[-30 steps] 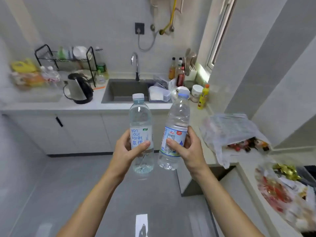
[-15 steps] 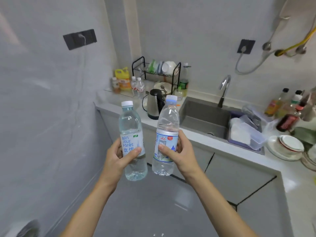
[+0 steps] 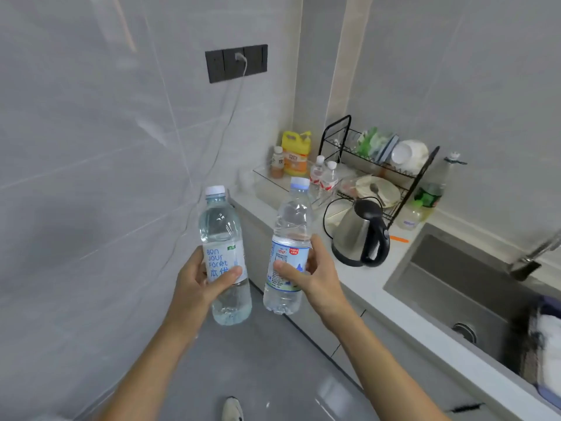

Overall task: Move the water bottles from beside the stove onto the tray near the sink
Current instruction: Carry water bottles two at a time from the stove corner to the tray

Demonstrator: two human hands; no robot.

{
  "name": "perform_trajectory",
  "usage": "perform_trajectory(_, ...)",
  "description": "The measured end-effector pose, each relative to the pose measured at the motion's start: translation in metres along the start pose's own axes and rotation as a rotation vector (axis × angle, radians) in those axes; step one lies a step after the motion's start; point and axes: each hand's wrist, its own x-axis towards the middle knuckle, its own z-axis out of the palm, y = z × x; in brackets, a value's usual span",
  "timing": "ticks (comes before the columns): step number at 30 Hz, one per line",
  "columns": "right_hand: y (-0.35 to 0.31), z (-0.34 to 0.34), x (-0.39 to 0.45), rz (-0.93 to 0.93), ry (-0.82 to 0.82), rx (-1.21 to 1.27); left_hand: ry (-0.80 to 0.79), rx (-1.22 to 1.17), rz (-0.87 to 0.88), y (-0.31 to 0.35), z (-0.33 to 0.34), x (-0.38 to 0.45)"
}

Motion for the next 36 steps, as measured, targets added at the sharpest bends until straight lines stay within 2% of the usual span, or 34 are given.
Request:
perform_trajectory(10,-0.006,0.021,0.188,0.001,0.176,-0.039,-0.147,0.111,-0.028,0.011,-0.009,0.213)
perform_trajectory(23,0.022,-0.052,0.412,0.015,0.285,-0.101,-0.228,0.23,-0.065,-0.017,0.087,0.455)
perform_trajectory(29,0.054,-0.088,0.475,0.088,0.403,-0.232,-0.299,0.345,-0.055,-0.049,0.125,0.54)
perform_trajectory(36,0.099,-0.086,0.502,0.251,0.56,-0.444,-0.538,0.494,-0.027,-0.111,0.148,0.614)
